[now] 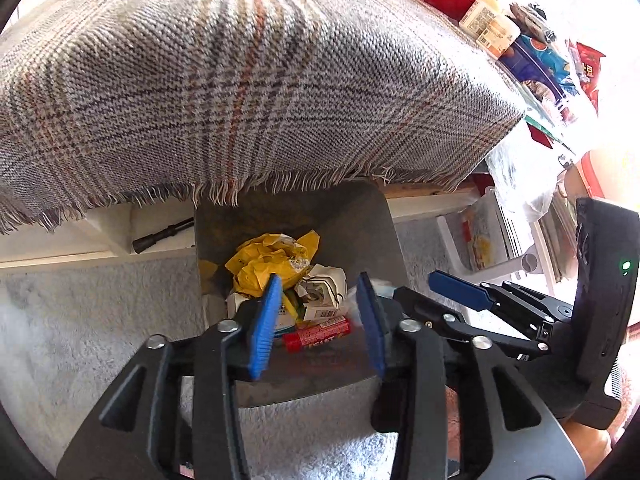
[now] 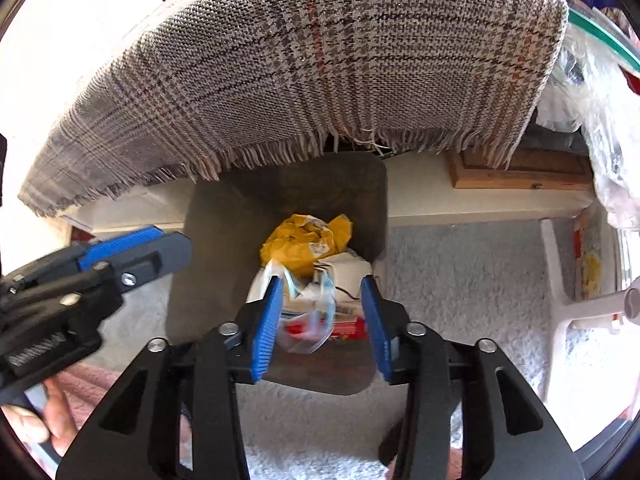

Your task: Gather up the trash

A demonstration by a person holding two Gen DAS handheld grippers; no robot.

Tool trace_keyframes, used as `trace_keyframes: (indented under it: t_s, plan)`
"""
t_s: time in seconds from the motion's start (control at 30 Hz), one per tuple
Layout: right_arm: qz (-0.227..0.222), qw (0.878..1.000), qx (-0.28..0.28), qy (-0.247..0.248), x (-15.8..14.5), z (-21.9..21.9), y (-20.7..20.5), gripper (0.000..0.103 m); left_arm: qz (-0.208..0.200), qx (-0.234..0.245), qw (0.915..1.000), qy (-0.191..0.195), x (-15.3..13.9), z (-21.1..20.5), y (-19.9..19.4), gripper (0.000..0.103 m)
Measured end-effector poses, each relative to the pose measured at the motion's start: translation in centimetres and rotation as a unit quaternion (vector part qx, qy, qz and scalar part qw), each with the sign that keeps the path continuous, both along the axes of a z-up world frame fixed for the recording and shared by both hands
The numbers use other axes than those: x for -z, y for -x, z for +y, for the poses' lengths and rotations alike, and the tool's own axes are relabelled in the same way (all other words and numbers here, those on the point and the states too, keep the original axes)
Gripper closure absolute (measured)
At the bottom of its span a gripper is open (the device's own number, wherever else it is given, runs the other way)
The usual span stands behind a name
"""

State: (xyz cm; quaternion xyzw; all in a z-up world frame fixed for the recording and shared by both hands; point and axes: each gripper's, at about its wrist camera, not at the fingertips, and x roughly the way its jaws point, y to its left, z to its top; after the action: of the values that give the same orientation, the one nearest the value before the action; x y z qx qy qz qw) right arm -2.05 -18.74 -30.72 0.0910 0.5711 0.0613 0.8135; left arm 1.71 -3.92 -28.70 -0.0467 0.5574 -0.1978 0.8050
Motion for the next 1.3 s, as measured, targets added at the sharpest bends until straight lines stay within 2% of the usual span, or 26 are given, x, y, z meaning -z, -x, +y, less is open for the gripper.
trace_keyframes:
  t_s: [0.1,0.13,0.17,0.23,0.33,0.47,0.67,0.77,0.87,1.0,1.2,1.3]
  plan:
    - [-0.002,1.0,0.0,0.01,-0.1,-0.2,0.3,0.032,-0.012,-0.006,0.9999,-0.004,-0.5,0.3,0.1,0.047]
    - [-0.005,1.0,0.001,0.014,-0.3,-0.4,0.4,0.025,-0.017,-0.01,0.9998,-0.006,-0.8,0.5,0.2,0.04]
    - [-0.008,1.0,0.002,0.018,-0.5,-0.6,0.5,0.022,-0.021,-0.014,0.9997,-0.007,-1.0,0.7,0.3,0.034]
    - [-0.016,0.999,0.01,0.027,-1.1,-1.2,0.8,0.007,-0.031,-0.023,0.9992,-0.01,-1.8,1.2,0.6,0.028]
    - [-0.028,0.999,0.022,0.027,-2.3,-2.0,0.9,0.003,-0.054,-0.031,0.9979,-0.019,-3.4,1.7,1.1,0.018]
    - [-0.049,0.998,0.023,0.024,-4.8,-2.3,0.8,0.003,-0.099,-0.033,0.9943,-0.024,-7.0,2.1,1.6,0.008]
    - [-0.145,0.988,0.046,0.019,-11.8,-3.0,0.3,0.003,-0.181,-0.041,0.9825,-0.011,-13.9,2.5,1.4,0.008]
    - [-0.204,0.977,0.057,0.032,-16.0,-3.3,0.2,0.003,-0.231,-0.047,0.9718,-0.012,-17.1,2.7,1.3,0.008]
    - [-0.265,0.961,0.067,0.045,-19.9,-3.3,0.1,0.003,-0.29,-0.059,0.955,-0.023,-20.5,2.9,1.3,0.008]
    - [-0.323,0.941,0.075,0.068,-24.1,-3.4,-0.7,0.003,-0.33,-0.073,0.9409,-0.023,-23.5,3.3,0.3,0.008]
    - [-0.363,0.925,0.07,0.092,-27.6,-3.3,-1.6,0.003,-0.36,-0.084,0.9288,-0.022,-26.0,3.5,-1.8,0.008]
    - [-0.373,0.92,0.069,0.096,-28.2,-3.2,-2.5,0.003,-0.366,-0.087,0.9264,-0.017,-26.5,3.2,-2.5,0.008]
